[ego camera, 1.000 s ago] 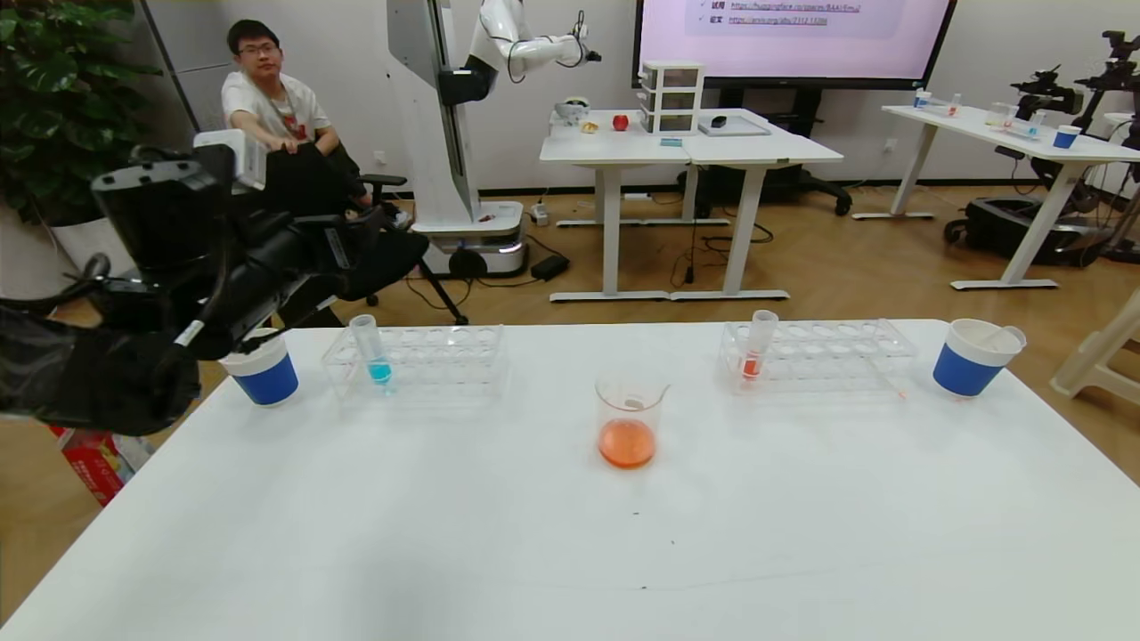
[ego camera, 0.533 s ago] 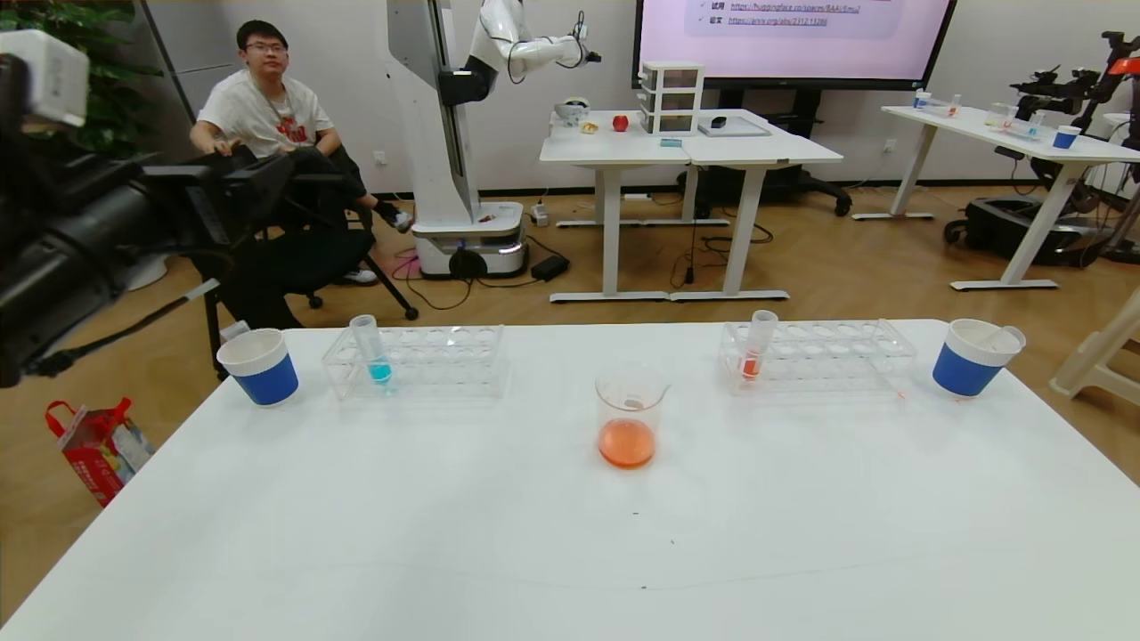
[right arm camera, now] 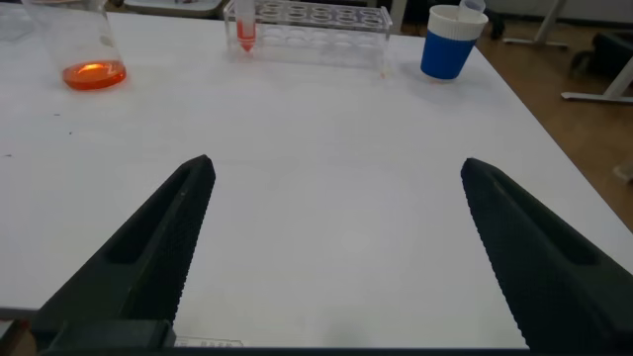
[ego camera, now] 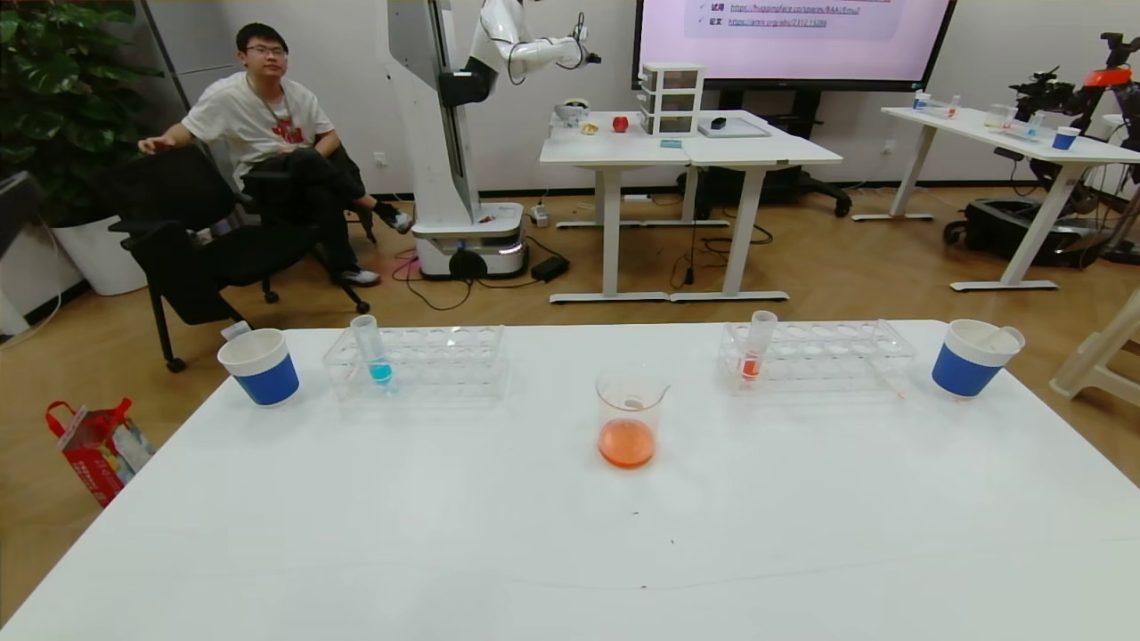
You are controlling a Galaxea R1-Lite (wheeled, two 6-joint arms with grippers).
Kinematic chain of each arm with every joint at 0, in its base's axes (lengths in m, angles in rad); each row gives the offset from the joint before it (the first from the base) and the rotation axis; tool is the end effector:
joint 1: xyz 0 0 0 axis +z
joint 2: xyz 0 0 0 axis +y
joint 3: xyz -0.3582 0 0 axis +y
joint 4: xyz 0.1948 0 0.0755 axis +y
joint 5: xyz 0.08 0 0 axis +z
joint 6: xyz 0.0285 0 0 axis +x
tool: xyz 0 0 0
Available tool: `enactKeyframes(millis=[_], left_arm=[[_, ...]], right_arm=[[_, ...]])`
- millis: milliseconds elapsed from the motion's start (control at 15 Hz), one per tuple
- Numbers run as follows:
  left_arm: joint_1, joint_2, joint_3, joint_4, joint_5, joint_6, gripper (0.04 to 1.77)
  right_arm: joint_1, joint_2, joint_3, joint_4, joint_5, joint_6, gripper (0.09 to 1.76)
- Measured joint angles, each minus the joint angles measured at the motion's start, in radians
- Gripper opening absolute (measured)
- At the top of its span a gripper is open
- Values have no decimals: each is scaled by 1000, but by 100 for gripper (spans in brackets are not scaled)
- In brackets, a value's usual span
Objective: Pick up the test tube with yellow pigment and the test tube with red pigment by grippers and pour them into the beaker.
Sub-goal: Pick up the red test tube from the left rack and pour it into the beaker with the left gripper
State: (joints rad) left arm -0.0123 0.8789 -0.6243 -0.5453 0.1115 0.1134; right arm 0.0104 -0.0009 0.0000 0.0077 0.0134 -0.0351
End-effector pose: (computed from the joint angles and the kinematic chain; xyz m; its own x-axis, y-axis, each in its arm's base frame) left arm 0.0828 0.0022 0.3309 0.9534 0.0996 0.2848 -0.1262 0.9890 0.0767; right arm -0.0550 -0.0002 0.0746 0.9997 0.0238 -0.0068 -0.0240 0.9991 -0.0350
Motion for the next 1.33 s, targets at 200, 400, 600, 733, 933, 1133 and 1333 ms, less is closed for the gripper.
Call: enactKeyframes(millis=[200, 400, 600, 733, 933, 1133, 1333], left_arm=[[-11, -230, 32, 221, -2, -9, 175], [-15, -451, 40, 468, 3, -14, 175], [-8, -627, 76, 544, -10, -41, 175], [-1, -731, 131, 550, -82, -48, 175], [6, -838, 291, 506, -168, -48, 175], [8, -872, 506, 481, -180, -50, 175], [8, -877, 599, 528, -178, -51, 175]], right_arm=[[0, 0, 0, 0, 0, 0, 174], [0, 0, 0, 0, 0, 0, 174], [0, 0, 0, 0, 0, 0, 174], [0, 0, 0, 0, 0, 0, 174], [0, 0, 0, 0, 0, 0, 174], [0, 0, 0, 0, 0, 0, 174], [0, 0, 0, 0, 0, 0, 174]])
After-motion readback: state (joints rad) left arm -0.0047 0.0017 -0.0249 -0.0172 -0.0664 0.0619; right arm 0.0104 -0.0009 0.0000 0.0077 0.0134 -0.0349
